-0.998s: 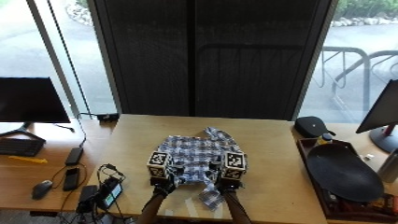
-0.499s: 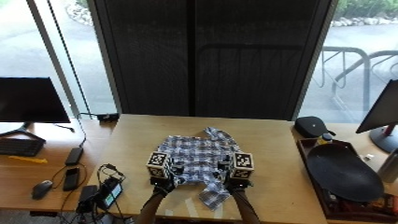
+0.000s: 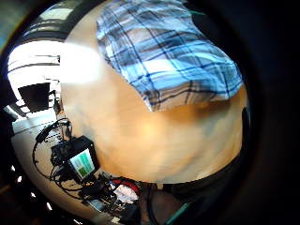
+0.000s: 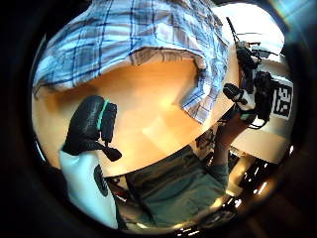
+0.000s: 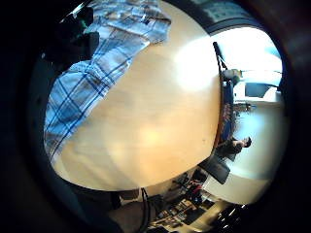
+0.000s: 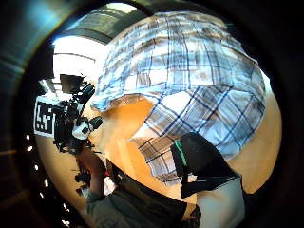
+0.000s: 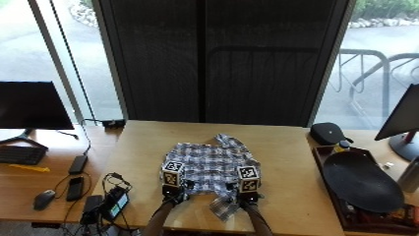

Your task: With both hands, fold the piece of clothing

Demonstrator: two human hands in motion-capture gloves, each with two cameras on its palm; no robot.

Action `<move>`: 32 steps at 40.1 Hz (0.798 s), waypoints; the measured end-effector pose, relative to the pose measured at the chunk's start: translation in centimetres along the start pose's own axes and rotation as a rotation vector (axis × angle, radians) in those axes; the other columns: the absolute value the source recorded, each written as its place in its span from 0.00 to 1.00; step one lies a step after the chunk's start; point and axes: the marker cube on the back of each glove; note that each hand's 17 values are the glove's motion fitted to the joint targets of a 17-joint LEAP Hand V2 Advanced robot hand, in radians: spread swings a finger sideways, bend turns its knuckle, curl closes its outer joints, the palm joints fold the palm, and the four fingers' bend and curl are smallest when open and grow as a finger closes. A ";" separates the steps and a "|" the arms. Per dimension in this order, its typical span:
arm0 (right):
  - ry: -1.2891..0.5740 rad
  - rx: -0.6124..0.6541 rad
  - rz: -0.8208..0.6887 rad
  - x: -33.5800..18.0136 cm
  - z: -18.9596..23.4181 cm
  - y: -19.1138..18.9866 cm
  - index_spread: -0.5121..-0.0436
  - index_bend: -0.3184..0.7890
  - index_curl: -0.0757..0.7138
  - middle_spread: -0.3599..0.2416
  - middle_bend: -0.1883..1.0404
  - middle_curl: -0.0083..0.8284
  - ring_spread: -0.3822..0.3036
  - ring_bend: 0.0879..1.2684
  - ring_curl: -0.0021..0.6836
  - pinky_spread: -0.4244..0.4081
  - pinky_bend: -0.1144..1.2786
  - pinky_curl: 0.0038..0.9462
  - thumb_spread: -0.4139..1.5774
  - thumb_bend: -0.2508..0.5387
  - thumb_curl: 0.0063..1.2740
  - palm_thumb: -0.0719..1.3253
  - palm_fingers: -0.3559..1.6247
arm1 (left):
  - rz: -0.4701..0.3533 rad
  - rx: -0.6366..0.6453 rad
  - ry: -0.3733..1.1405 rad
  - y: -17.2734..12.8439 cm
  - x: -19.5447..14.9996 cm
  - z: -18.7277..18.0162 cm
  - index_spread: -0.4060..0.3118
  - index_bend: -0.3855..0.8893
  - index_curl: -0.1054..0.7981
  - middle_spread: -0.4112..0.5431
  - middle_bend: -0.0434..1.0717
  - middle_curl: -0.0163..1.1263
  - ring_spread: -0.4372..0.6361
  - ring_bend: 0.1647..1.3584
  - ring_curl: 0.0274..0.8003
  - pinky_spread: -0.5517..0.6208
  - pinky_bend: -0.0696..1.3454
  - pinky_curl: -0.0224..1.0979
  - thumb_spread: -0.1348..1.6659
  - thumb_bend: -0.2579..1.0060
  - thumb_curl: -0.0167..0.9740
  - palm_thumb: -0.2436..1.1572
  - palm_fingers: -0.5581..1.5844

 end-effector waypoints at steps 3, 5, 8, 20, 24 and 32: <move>-0.025 -0.096 -0.055 -0.9 -0.5 1.4 0.54 0.39 0.35 0.52 0.39 0.42 0.48 0.42 0.51 0.58 0.48 0.36 0.77 0.34 0.27 0.48 0.41 | -0.084 -0.042 -0.050 -0.3 -1.5 0.7 0.42 0.43 0.51 0.52 0.21 0.32 0.72 0.29 0.30 0.80 0.31 0.24 0.70 0.23 0.36 0.58 0.40; -0.056 -0.120 -0.103 -1.4 -0.9 1.6 0.53 0.40 0.36 0.51 0.37 0.42 0.47 0.41 0.51 0.58 0.48 0.37 0.76 0.33 0.27 0.49 0.40 | -0.099 -0.069 -0.052 -0.4 -1.9 1.1 0.42 0.43 0.51 0.51 0.21 0.32 0.70 0.30 0.30 0.79 0.30 0.25 0.70 0.24 0.37 0.60 0.41; -0.047 -0.175 -0.095 -1.2 -0.3 1.2 0.52 0.41 0.37 0.51 0.35 0.42 0.46 0.40 0.50 0.58 0.48 0.36 0.76 0.31 0.27 0.50 0.39 | -0.118 -0.062 -0.081 -1.0 -2.4 1.4 0.42 0.42 0.51 0.51 0.21 0.33 0.69 0.31 0.31 0.78 0.30 0.25 0.70 0.23 0.38 0.62 0.41; 0.027 -0.142 -0.008 -0.5 0.5 0.8 0.39 0.46 0.46 0.43 0.31 0.42 0.35 0.38 0.50 0.55 0.41 0.34 0.75 0.31 0.27 0.53 0.48 | -0.082 0.022 -0.064 -1.0 -1.5 1.9 0.38 0.46 0.54 0.40 0.26 0.36 0.50 0.33 0.35 0.70 0.22 0.24 0.72 0.22 0.39 0.68 0.54; 0.120 -0.068 0.024 -0.4 -0.1 1.0 0.37 0.47 0.49 0.36 0.31 0.43 0.28 0.39 0.51 0.49 0.39 0.33 0.77 0.34 0.27 0.58 0.58 | -0.095 0.161 -0.130 -1.9 -1.8 1.6 0.34 0.48 0.56 0.36 0.27 0.37 0.43 0.32 0.36 0.66 0.19 0.24 0.72 0.21 0.39 0.69 0.60; 0.284 0.083 -0.003 -0.2 2.9 -2.0 0.39 0.44 0.52 0.27 0.33 0.46 0.18 0.38 0.53 0.30 0.41 0.35 0.79 0.40 0.28 0.68 0.76 | -0.051 0.333 -0.202 -2.8 -1.5 0.8 0.25 0.49 0.59 0.25 0.28 0.38 0.26 0.32 0.38 0.53 0.16 0.24 0.71 0.21 0.40 0.74 0.73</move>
